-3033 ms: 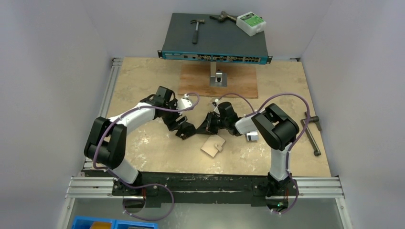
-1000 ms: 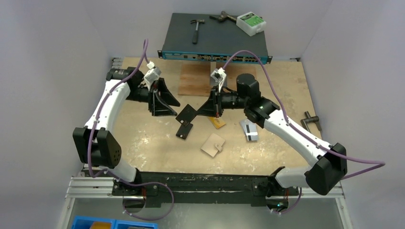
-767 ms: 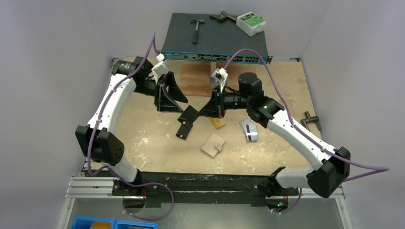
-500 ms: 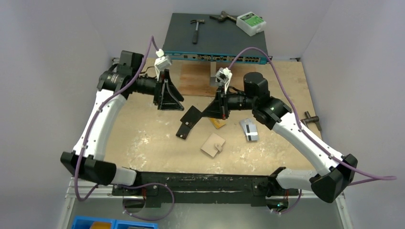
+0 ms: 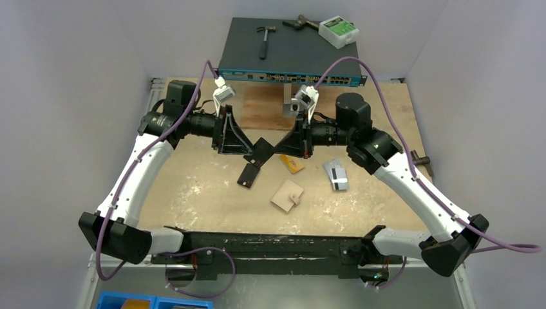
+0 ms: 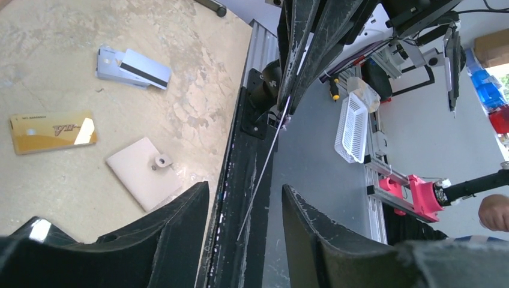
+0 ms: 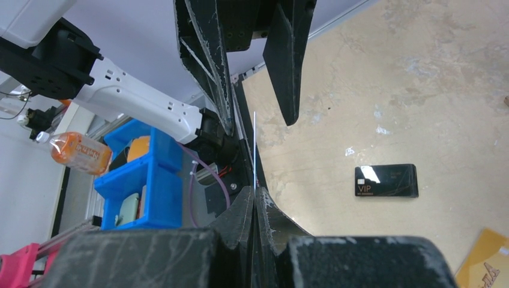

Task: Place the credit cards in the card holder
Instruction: Pick up the credit card from the center of the board.

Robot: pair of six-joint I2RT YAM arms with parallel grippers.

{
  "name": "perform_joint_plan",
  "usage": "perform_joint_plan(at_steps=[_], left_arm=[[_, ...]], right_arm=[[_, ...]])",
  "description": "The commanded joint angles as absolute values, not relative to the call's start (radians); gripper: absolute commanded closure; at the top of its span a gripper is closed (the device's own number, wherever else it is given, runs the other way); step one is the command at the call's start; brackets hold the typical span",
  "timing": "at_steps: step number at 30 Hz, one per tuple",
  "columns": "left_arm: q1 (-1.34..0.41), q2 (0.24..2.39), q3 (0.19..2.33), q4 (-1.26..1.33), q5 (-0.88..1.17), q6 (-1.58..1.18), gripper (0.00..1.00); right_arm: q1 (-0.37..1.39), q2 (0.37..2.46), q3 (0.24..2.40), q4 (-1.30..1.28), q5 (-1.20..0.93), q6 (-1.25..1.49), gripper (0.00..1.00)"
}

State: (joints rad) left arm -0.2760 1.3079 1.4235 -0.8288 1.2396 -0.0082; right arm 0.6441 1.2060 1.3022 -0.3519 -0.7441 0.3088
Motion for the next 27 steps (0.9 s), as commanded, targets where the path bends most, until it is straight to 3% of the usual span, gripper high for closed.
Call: perform_joint_plan(at_steps=[1,5,9,10,27], left_arm=[[-0.294,1.260,1.411,-0.781,1.283,-0.030,0.54],[-0.302,1.256,1.400,-0.767,1.283,-0.040,0.67],[-0.302,1.258,1.391,-0.750,1.269,-0.051,0.98],[-0.302,1.258,1.390,-0.747,1.267,-0.053,1.00],[-0.308,1.271,1.359,-0.713,1.261,-0.061,0.95]], right_arm=[[0.645,1.199,1.354,-0.331,-0.749,0.298,1.00],[0.644,1.206,1.359,-0.328,-0.736,0.299,1.00],[0.644,1.214,1.359,-0.315,-0.738,0.303,1.00],[0.644,1.217,1.358,-0.311,-0.737,0.305,1.00],[0.644,1.268,1.324,-0.136,-0.766,0.403,1.00]])
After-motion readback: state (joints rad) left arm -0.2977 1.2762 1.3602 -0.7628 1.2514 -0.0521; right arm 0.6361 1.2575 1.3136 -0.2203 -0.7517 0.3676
